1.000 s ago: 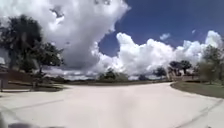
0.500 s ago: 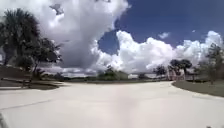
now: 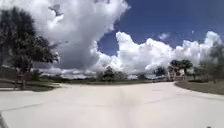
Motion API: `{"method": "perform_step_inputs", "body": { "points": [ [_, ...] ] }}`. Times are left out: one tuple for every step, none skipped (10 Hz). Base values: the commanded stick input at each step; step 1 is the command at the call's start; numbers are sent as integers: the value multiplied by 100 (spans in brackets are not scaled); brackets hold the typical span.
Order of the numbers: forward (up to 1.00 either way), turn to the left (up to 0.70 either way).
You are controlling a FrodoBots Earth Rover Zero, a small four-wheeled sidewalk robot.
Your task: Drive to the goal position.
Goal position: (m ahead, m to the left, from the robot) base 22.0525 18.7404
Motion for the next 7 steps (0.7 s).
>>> {"method": "perform_step_inputs", "body": {
  "points": [
    [85, 0],
    [85, 0],
    [85, 0],
    [85, 0],
    [85, 0],
    [85, 0],
    [85, 0]
  ]
}}
